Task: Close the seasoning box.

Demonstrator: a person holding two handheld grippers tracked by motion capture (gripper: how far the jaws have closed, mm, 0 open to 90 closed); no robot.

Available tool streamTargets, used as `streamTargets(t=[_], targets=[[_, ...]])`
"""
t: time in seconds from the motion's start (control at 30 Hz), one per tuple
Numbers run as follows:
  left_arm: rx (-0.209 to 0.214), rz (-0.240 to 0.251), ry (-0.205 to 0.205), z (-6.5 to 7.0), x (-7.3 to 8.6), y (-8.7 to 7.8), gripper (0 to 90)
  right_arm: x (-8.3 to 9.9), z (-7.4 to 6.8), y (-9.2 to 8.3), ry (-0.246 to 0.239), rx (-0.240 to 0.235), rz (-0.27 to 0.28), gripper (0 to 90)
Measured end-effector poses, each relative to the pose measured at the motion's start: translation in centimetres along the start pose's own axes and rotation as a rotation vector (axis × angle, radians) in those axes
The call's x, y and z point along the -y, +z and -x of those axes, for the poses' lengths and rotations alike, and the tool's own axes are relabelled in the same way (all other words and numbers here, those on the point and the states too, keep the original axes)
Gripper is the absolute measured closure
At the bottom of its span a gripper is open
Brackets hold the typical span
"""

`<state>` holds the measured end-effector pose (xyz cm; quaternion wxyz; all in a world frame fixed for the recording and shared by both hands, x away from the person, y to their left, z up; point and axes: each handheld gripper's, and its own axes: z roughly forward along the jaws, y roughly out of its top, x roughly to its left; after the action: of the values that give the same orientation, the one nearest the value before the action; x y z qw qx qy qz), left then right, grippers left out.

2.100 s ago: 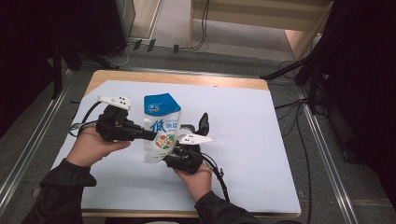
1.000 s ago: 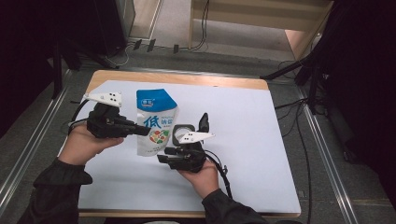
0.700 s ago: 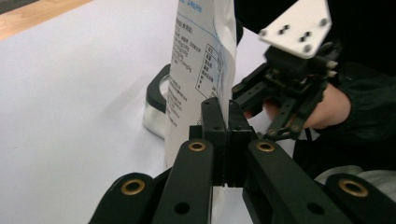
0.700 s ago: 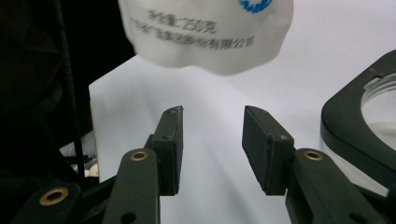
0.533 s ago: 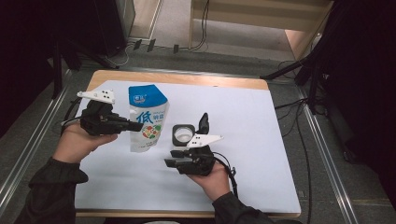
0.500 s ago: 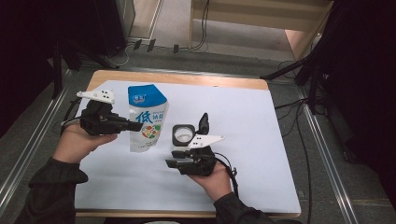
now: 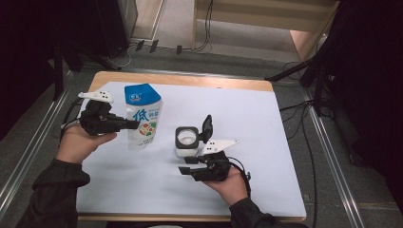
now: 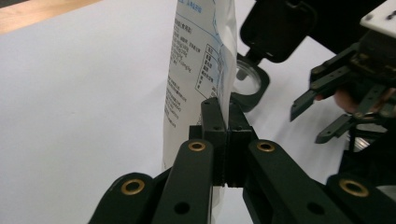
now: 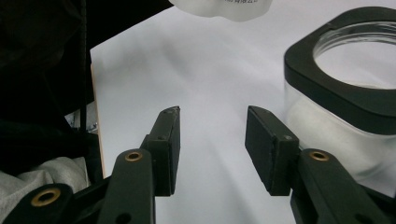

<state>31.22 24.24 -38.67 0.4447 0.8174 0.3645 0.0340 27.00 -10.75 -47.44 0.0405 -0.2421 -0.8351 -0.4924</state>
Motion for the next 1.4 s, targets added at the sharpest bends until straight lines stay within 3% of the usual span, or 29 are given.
streamTargets(t=[0.3, 0.73, 1.1, 1.4], targets=[[-0.044, 0.016, -0.031, -1.7, 0.2, 0.8, 90.0, 0.3, 1.7, -1.4, 0.041, 0.053, 0.014, 56.7], [-0.082, 0.042, -0.076, -3.8, 0.0, 2.1, 90.0, 0.9, 3.0, -4.0, 0.06, 0.14, 0.041, 58.5], [-0.104, 0.053, -0.09, -5.7, -0.1, 3.5, 90.0, 1.3, 4.7, -4.8, 0.127, 0.162, 0.063, 58.9], [-0.163, 0.031, -0.067, -7.2, 0.7, 4.8, 90.0, 1.3, 6.7, -5.2, 0.173, 0.21, 0.07, 59.0]])
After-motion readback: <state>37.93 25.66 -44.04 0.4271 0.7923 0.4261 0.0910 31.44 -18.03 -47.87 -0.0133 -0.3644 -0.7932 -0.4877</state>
